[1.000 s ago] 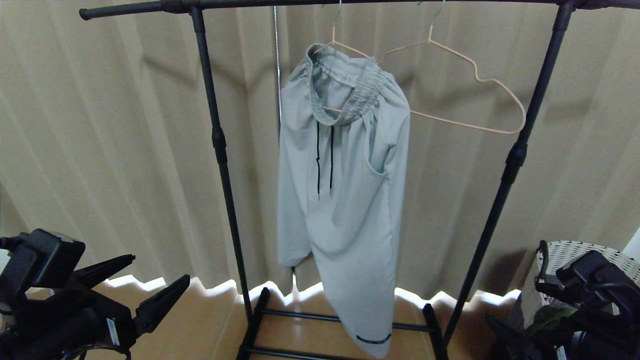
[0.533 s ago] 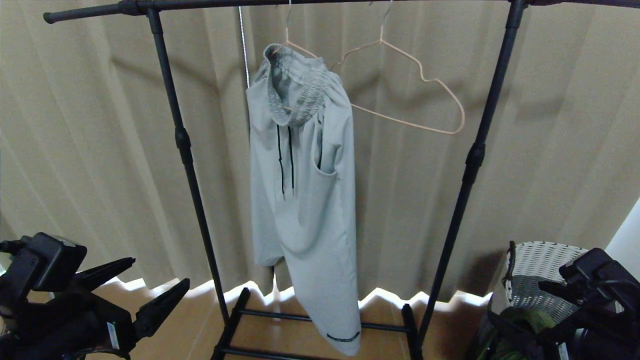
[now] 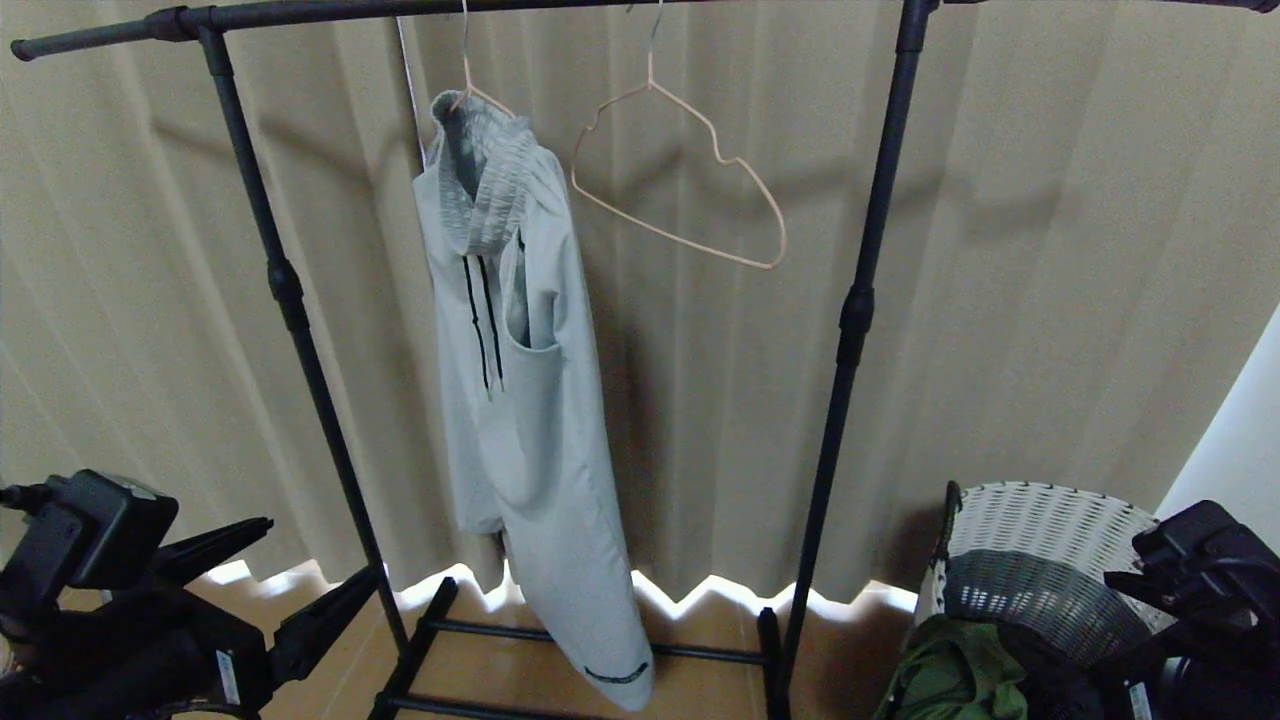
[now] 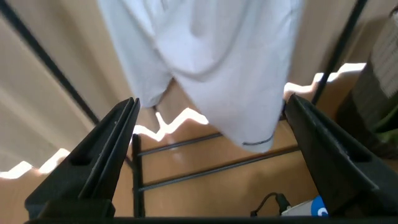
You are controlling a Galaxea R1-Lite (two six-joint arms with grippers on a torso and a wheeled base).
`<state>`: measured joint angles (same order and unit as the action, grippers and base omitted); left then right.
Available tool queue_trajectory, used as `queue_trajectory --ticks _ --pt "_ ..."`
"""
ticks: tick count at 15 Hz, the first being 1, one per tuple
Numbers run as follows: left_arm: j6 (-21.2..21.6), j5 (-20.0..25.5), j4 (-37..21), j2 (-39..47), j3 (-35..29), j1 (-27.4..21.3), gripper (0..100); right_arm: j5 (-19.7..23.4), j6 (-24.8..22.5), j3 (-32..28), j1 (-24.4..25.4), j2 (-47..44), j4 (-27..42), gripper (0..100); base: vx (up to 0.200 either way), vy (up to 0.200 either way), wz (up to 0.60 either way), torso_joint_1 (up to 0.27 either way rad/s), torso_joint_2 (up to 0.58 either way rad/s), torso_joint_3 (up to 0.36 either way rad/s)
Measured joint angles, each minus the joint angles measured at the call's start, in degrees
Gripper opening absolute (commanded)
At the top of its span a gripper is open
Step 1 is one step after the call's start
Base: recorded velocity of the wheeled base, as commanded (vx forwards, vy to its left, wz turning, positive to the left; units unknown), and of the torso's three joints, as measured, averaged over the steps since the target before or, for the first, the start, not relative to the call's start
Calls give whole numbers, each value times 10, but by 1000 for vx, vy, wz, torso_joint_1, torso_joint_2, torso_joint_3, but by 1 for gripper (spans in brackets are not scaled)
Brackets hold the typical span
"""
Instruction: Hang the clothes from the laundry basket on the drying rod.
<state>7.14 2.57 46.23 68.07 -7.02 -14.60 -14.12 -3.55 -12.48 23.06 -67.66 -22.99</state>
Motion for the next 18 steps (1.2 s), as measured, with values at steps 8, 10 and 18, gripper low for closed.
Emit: queue_trajectory --ticks 8,10,18 --pt "1 0 0 -9 2 0 100 4 -64 47 -56 -41 -1 100 0 0 0 0 0 0" --pt "3 0 0 -11 1 0 100 4 -71 35 -78 -84 -4 100 0 0 0 0 0 0" --pt "18 1 0 -48 6 -1 100 -1 -112 -43 -122 -295 -6 100 0 0 0 0 0 0"
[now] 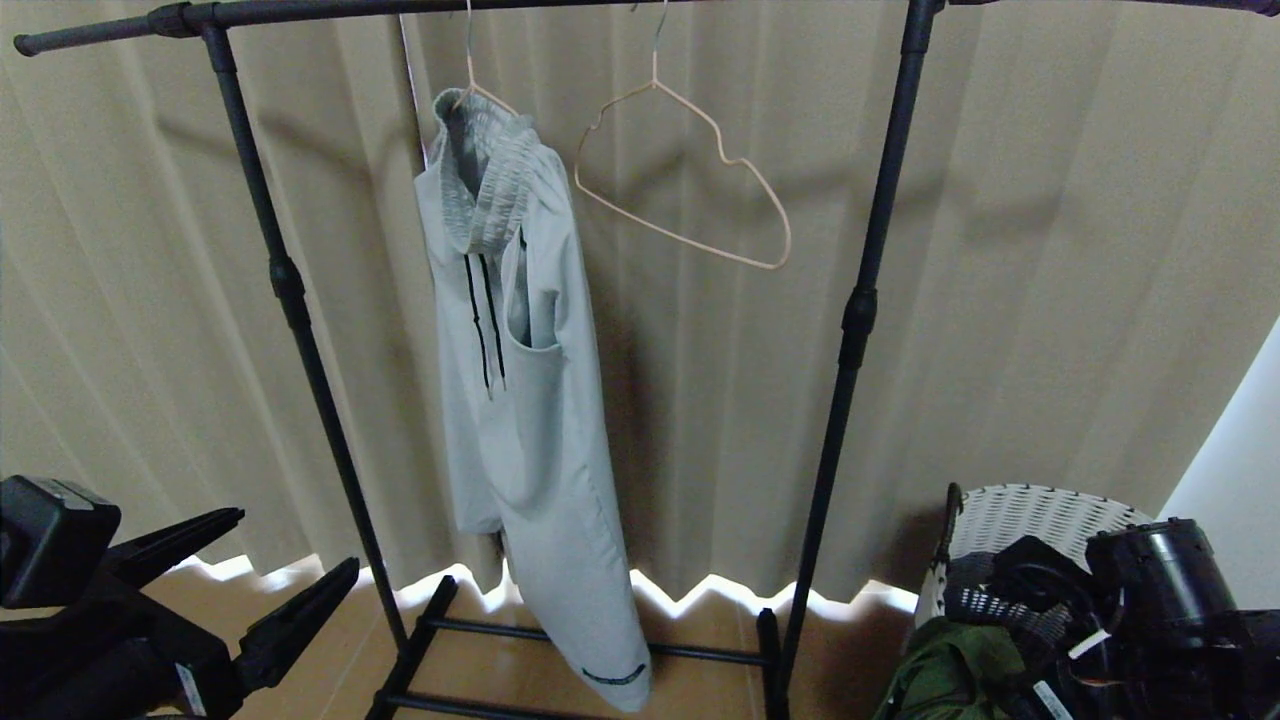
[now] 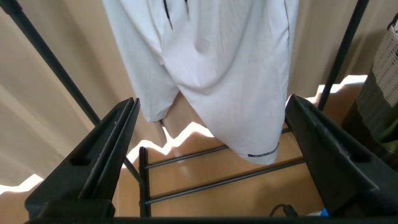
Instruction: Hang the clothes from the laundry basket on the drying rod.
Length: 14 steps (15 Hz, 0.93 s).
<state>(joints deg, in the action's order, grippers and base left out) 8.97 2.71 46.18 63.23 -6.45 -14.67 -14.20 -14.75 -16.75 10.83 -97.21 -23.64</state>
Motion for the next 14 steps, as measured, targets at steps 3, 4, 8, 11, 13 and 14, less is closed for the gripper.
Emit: queue_trajectory --ticks 3,4,8,11,13,14 --pt "0 0 0 -5 0 0 100 0 0 -30 3 -54 0 100 0 0 0 0 0 0" --pt "0 0 0 -6 0 0 100 0 0 -38 4 -67 0 100 0 0 0 0 0 0" --pt "0 1 -1 -8 3 0 100 -11 0 -77 1 -120 -1 100 0 0 0 0 0 0" --pt "1 1 -1 -9 3 0 100 -39 1 -88 -8 -153 -30 100 0 0 0 0 0 0" --pt "0 1 -1 -9 3 0 100 -42 0 -87 -9 -169 -54 0 0 0 0 0 0 0" --pt "1 1 0 -10 3 0 100 -43 0 -87 -10 -174 -56 0 0 0 0 0 0 0"
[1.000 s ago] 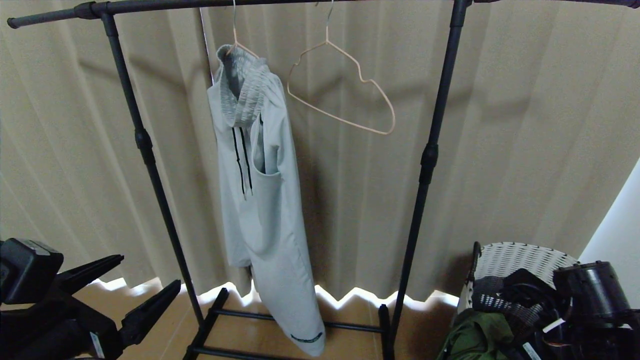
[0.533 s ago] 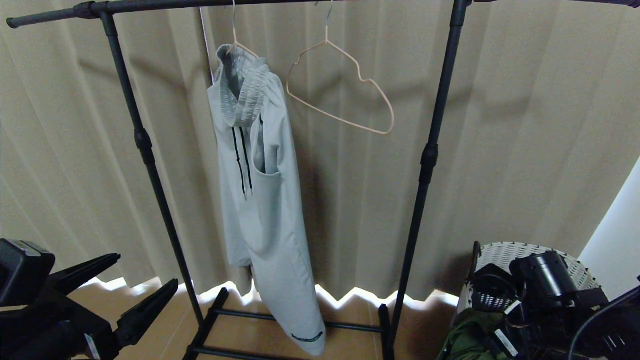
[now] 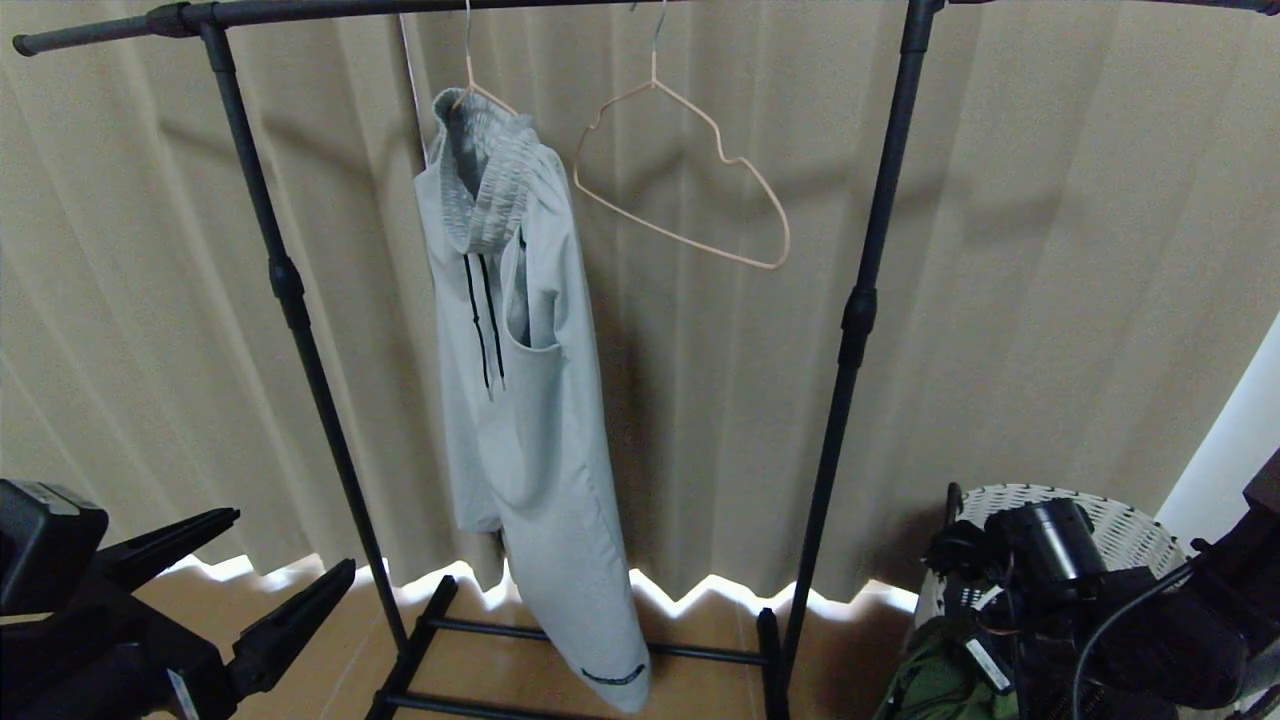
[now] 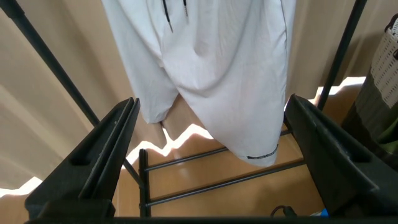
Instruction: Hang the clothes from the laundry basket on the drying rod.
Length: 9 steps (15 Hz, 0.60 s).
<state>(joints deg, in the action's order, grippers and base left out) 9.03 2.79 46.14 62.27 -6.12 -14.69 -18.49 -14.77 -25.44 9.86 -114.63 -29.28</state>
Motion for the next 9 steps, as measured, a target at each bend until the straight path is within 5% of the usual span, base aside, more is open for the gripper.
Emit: queue_trajectory --ticks 5,9 --pt "0 0 -1 0 0 0 100 -1 -2 1 0 9 4 0 0 0 0 0 0 0" --pt "-1 0 -1 1 0 0 100 -2 -11 0 4 108 59 0 0 0 0 0 0 0"
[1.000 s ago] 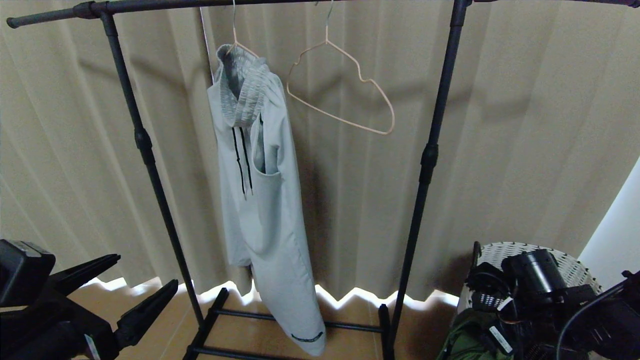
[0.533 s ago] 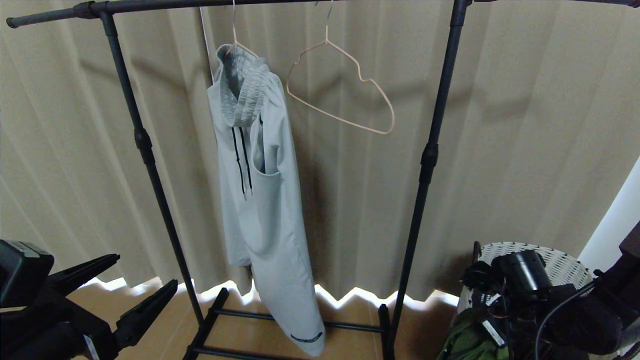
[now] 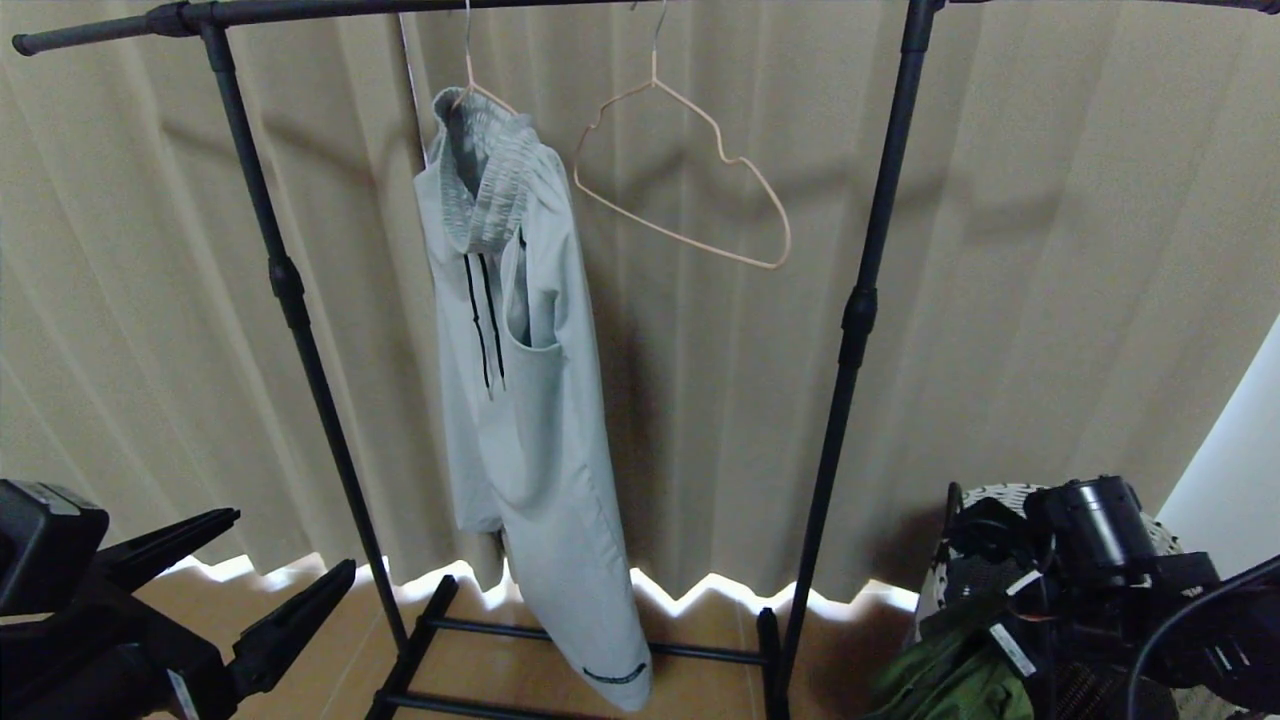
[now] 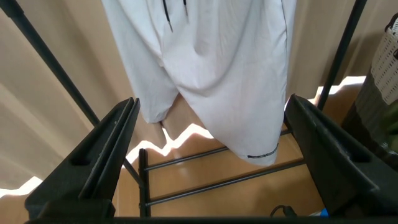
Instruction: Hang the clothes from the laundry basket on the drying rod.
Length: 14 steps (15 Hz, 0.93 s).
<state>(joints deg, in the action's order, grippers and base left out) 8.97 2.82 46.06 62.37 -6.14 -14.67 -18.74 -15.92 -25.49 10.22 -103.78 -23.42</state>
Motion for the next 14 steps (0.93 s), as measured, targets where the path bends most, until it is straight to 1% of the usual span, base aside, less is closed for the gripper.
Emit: queue_trajectory --ticks 2,4,7,9,14 --pt "1 0 -1 0 2 0 100 1 -3 -2 1 78 30 0 0 0 0 0 0 0" --pt "2 0 -1 1 7 -3 100 6 -2 -5 9 146 36 0 0 0 0 0 0 0" --pt "2 0 -1 1 12 -10 100 8 -1 -6 48 219 26 0 0 0 0 0 0 0" --pt "1 0 0 1 16 -11 100 7 -2 -6 64 252 24 0 0 0 0 0 0 0" --pt "1 -1 -1 1 18 -11 100 6 -3 -7 70 283 24 0 -200 0 0 9 2 3"
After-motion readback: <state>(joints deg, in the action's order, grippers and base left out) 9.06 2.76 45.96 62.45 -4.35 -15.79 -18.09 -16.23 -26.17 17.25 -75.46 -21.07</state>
